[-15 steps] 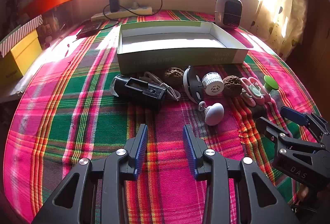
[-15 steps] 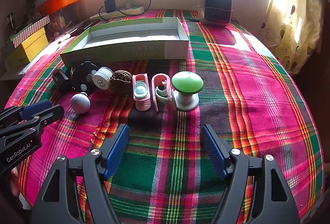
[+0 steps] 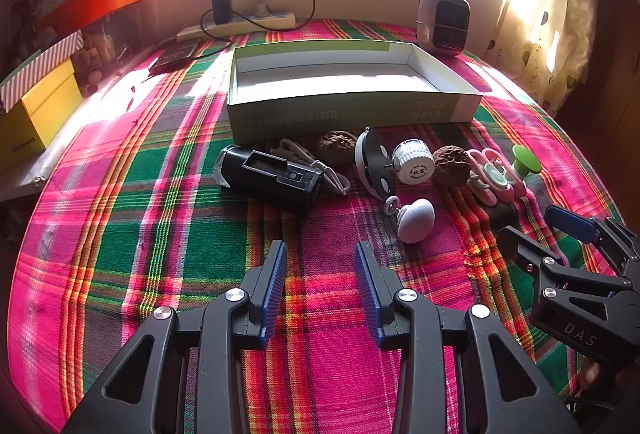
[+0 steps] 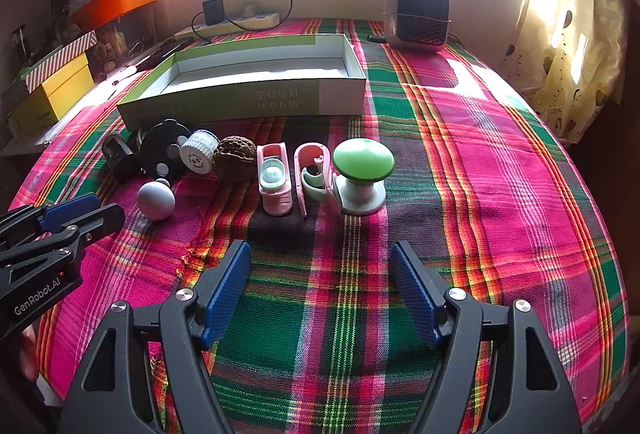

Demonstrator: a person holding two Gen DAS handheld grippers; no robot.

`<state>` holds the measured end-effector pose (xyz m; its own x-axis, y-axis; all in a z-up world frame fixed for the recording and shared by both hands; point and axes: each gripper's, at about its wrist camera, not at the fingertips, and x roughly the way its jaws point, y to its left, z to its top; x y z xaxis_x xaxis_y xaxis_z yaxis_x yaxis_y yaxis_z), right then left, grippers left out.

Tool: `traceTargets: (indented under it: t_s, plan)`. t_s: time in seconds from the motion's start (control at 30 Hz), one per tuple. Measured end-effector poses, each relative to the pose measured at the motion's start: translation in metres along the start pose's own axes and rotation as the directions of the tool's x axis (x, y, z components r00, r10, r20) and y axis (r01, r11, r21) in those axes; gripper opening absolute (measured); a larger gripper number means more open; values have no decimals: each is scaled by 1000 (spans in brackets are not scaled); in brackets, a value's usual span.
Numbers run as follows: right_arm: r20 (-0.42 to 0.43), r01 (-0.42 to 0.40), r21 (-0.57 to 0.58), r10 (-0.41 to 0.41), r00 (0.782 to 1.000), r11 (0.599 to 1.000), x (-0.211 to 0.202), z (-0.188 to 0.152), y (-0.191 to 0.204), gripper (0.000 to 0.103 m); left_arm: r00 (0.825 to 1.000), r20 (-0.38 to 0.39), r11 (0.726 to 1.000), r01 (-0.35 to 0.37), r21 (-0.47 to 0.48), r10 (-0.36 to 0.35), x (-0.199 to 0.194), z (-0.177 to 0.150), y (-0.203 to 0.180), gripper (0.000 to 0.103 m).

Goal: Organize objects
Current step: 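Move the left gripper toward the black flashlight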

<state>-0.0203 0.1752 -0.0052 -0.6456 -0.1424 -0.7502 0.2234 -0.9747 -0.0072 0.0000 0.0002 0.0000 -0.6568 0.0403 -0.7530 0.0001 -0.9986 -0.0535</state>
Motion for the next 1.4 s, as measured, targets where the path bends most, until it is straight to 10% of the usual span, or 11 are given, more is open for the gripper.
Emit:
traceTargets:
  t_s: [0.73, 1.4]
  plan:
    - [-10, -46, -40, 46, 999, 998, 0, 2, -3, 72, 999, -7, 999, 43, 17, -42, 2, 0, 6, 33]
    - [-34, 8, -146, -13, 999, 989, 21, 35, -38, 72, 991, -42, 980, 116, -164, -125, 17, 27, 26, 33]
